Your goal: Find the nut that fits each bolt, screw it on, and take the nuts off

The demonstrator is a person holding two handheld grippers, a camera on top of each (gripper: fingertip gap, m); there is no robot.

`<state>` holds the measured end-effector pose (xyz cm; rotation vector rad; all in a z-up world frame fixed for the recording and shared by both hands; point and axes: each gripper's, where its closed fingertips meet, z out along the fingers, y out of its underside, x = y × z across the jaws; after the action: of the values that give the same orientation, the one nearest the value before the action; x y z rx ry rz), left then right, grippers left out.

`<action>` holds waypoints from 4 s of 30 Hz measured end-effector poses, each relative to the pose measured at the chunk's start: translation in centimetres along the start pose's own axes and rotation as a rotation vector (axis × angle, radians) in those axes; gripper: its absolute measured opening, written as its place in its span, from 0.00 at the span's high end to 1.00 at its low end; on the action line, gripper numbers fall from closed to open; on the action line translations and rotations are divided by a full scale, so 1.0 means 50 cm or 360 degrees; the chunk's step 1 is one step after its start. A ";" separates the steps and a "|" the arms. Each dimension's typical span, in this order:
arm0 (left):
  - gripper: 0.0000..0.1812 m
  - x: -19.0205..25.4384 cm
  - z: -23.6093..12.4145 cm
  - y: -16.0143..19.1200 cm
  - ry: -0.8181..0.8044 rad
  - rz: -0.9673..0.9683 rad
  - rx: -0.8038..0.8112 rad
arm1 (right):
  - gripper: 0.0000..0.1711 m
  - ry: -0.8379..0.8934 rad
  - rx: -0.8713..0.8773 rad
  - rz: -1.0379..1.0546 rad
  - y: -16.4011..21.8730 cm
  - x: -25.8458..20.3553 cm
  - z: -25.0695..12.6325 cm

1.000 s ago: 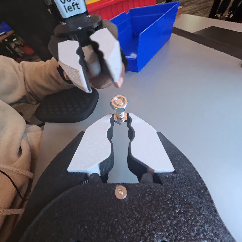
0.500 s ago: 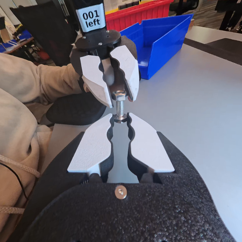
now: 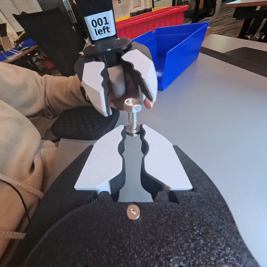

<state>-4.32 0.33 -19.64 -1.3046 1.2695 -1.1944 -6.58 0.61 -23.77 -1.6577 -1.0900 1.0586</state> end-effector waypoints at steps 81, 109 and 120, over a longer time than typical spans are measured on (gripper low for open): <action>0.89 -0.080 -0.008 0.055 -0.0359 0.0068 -0.0118 | 0.89 0.1475 -0.0755 0.0311 -0.028 0.491 -0.483; 0.89 -0.092 -0.021 0.058 -0.0450 0.0149 -0.0116 | 0.78 0.1631 -0.1269 0.0539 0.019 0.663 -0.588; 0.89 -0.105 -0.027 0.049 -0.0756 0.0506 -0.0279 | 0.80 0.0553 -0.0348 -0.0086 -0.161 0.150 -0.093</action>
<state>-5.88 5.51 -22.12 -1.3484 1.1856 -0.5182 -2.00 8.73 -16.29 -1.8878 -1.0379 0.6012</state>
